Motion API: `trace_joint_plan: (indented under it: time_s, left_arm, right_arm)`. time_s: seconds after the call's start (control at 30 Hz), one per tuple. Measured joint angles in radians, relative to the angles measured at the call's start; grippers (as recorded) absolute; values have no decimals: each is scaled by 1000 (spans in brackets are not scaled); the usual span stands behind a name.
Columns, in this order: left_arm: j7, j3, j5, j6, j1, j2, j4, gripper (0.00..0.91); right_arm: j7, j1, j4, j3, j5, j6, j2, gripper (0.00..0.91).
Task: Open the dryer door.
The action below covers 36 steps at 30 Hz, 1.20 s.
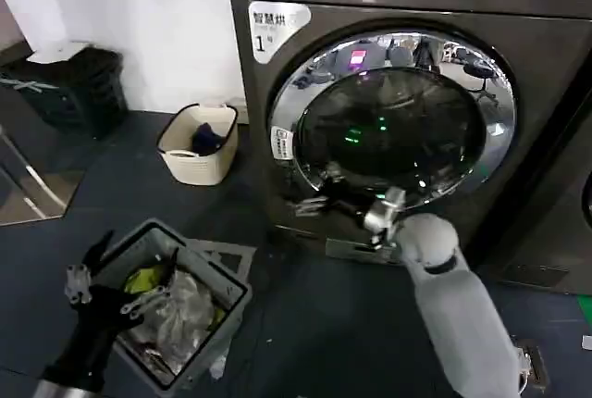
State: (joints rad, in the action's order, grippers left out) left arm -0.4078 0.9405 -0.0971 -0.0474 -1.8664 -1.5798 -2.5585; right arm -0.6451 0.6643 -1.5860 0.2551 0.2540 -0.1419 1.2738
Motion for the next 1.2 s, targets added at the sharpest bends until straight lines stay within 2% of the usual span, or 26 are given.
trace_joint_plan:
  time_s: [0.43, 0.7, 0.87, 1.1, 1.2]
  left_arm:
    - [-6, -2, 0, 14, -2, -16, -10, 907]
    - [-3, -6, 0, 47, 6, -11, -9, 907]
    - [29, -12, -10, 75, 16, 3, -5, 907]
    - [39, -26, -12, 238, 44, 30, -9, 907]
    - [5, -25, -63, 230, 68, 47, -2, 907]
  right_arm:
    - [9, -91, 120, -72, -1, 5, 35, 907]
    - [-23, -100, 130, -99, 0, 2, 41, 907]
    - [-60, -101, 131, -105, 5, 2, 42, 907]
    - [-166, -70, 82, -88, 113, 3, 3, 907]
    - [-214, -55, 56, -74, 148, 15, -28, 907]
